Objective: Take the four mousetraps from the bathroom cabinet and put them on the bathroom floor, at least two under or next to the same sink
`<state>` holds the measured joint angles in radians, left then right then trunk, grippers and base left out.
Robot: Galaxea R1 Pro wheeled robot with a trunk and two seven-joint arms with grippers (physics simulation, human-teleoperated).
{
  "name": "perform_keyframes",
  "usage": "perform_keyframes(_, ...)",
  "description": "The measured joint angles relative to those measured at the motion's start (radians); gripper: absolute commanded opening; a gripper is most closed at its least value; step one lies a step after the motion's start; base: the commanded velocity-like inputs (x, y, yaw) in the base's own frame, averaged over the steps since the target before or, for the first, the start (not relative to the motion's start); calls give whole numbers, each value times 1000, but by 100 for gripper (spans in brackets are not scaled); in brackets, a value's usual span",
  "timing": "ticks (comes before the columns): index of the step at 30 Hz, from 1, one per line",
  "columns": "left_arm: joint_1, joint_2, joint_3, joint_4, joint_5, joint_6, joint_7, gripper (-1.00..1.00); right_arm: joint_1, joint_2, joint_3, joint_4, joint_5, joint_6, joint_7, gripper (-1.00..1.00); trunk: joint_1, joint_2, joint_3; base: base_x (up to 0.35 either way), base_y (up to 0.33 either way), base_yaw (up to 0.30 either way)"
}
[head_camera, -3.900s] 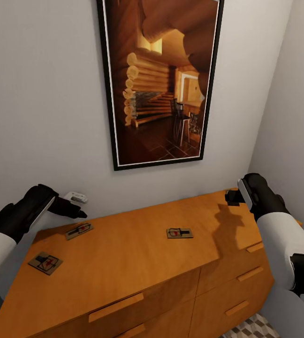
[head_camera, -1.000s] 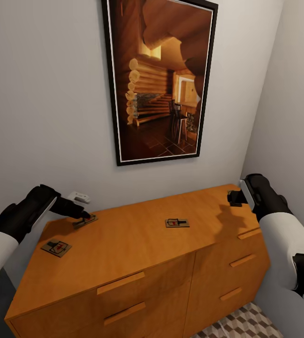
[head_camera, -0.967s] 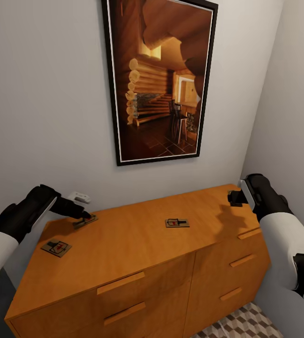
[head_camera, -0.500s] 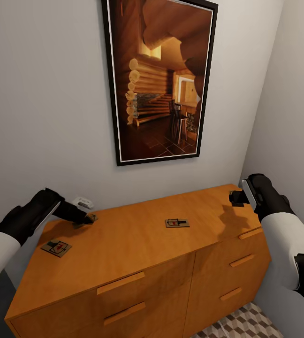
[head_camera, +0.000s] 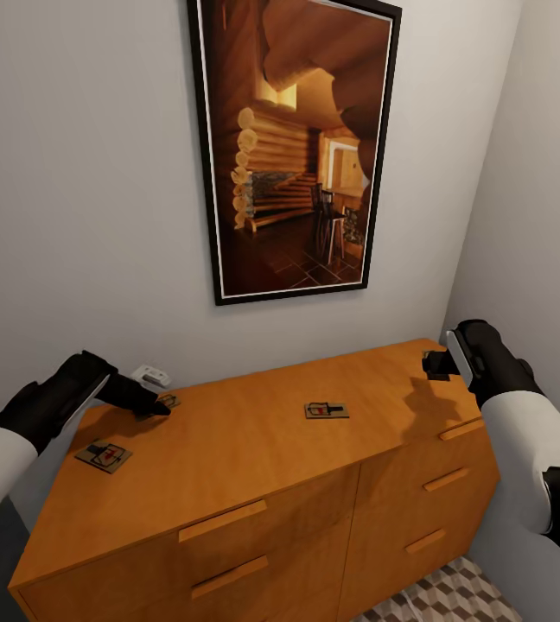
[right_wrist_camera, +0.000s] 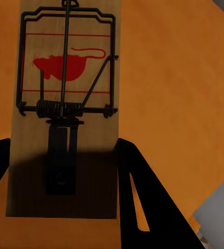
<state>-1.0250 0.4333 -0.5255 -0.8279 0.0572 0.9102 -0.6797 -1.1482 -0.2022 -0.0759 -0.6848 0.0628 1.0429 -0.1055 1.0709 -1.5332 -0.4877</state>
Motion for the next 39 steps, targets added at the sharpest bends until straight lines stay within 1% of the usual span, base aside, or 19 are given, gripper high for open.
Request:
perform_keyframes(20,0,5,0,5,7,-4,-2,100,0,-1,0,0,-1,0,0,-100,0,0,0,0,0,0)
perform_keyframes(25,0,4,0,28,6,-5,-3,100,0,-1,0,0,-1,0,0,-100,0,0,0,0,0,0)
perform_keyframes(28,-6,2,2,53,21,-3,-4,100,0,-1,0,0,-1,0,0,-100,0,0,0,0,0,0)
perform_keyframes(32,-6,1,2,53,20,-4,-4,100,0,-1,0,0,-1,0,0,-100,0,0,0,0,0,0)
perform_keyframes(34,-6,2,2,53,22,-7,-5,100,0,-1,0,0,-1,0,0,-100,0,0,0,0,0,0)
perform_keyframes(37,-5,3,2,62,24,-40,-4,100,0,-1,0,0,-1,0,0,-100,0,0,0,0,0,0)
perform_keyframes(39,-7,3,2,69,24,-48,-5,100,0,-1,0,0,-1,0,0,-100,0,0,0,0,0,0)
